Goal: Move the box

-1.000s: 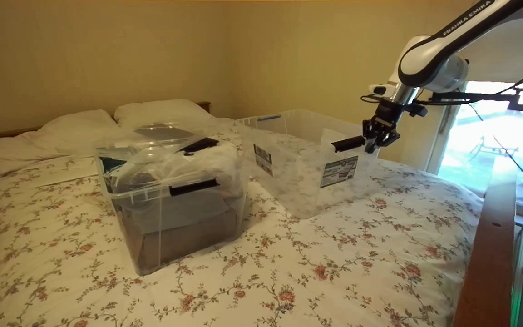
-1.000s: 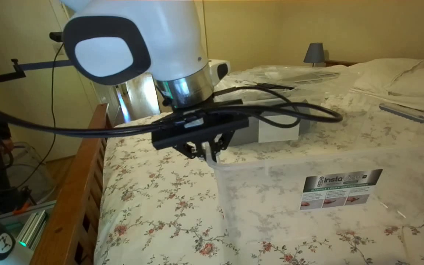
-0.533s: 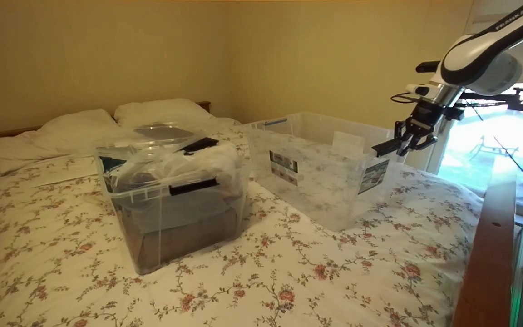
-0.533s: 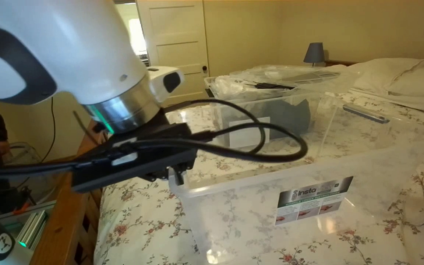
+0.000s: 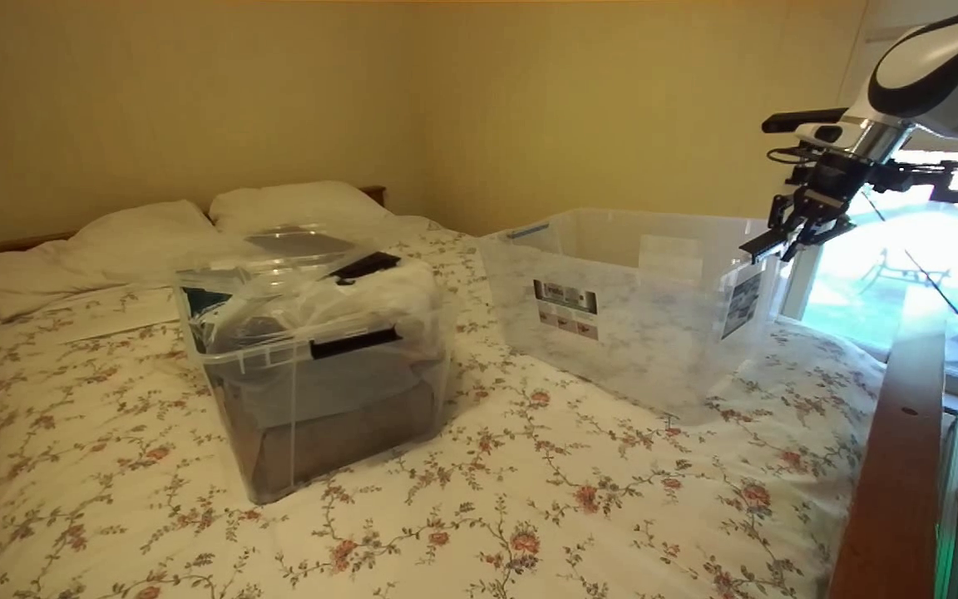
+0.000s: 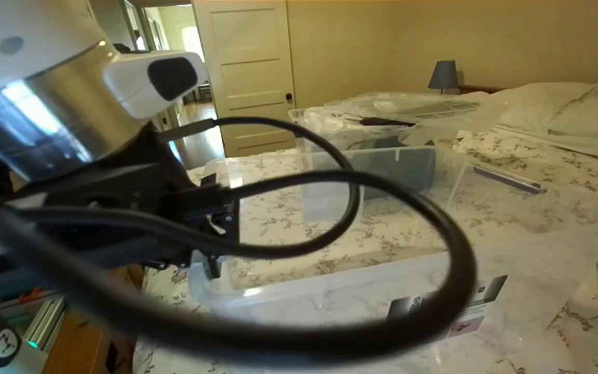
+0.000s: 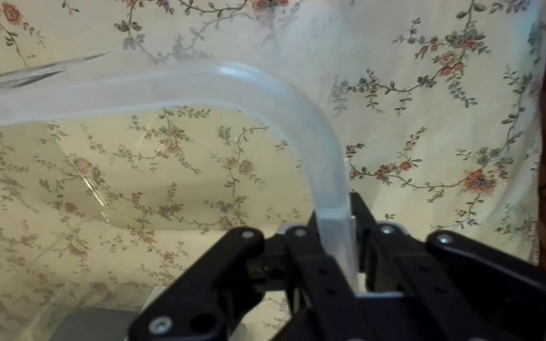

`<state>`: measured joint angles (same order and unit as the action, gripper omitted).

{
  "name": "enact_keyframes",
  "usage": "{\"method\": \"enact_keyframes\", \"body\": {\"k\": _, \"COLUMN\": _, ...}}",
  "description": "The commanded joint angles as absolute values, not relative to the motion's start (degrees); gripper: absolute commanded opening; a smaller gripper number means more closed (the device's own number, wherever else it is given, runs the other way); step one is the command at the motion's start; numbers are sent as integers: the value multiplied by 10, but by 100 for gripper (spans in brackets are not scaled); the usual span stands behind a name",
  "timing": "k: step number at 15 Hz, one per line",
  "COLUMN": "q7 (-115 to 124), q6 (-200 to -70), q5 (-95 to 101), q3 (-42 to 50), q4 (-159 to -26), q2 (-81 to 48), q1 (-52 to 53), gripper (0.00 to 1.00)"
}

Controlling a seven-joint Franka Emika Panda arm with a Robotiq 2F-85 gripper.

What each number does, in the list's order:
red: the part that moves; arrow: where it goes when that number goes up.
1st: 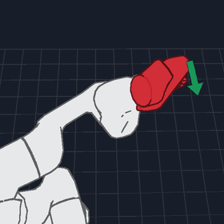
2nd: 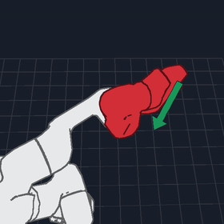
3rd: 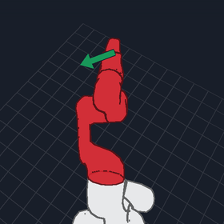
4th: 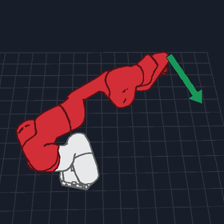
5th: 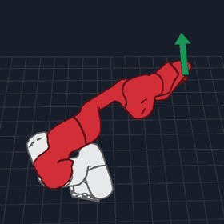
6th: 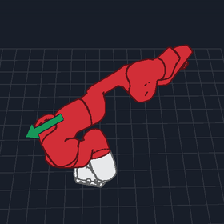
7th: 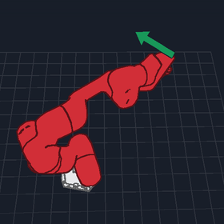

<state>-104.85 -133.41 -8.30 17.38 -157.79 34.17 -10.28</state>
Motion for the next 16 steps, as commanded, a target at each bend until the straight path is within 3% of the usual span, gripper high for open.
{"method": "enact_keyframes", "body": {"k": 1, "q7": -1037, "q6": -1256, "q5": -53, "q3": 187, "q4": -1577, "q2": 375, "q1": -108, "gripper": 3}}
{"method": "enact_keyframes", "body": {"k": 3, "q7": -1040, "q6": -1221, "q5": -52, "q3": 187, "q4": -1577, "q2": 370, "q1": -103, "gripper": 3}}
{"method": "enact_keyframes", "body": {"k": 4, "q7": -1037, "q6": -1215, "q5": -51, "q3": 185, "q4": -1577, "q2": 368, "q1": -102, "gripper": 37}}
{"method": "enact_keyframes", "body": {"k": 6, "q7": -1040, "q6": -1201, "q5": -55, "q3": 185, "q4": -1577, "q2": 368, "q1": -99, "gripper": 43}}
{"method": "enact_keyframes", "body": {"k": 14, "q7": -1006, "q6": -1207, "q5": -66, "q3": 154, "q4": -1573, "q2": 392, "q1": -81, "gripper": 98}}
{"method": "enact_keyframes", "body": {"k": 16, "q7": -937, "q6": -1222, "q5": -69, "q3": 127, "q4": -1552, "q2": 384, "q1": -79, "gripper": 100}}
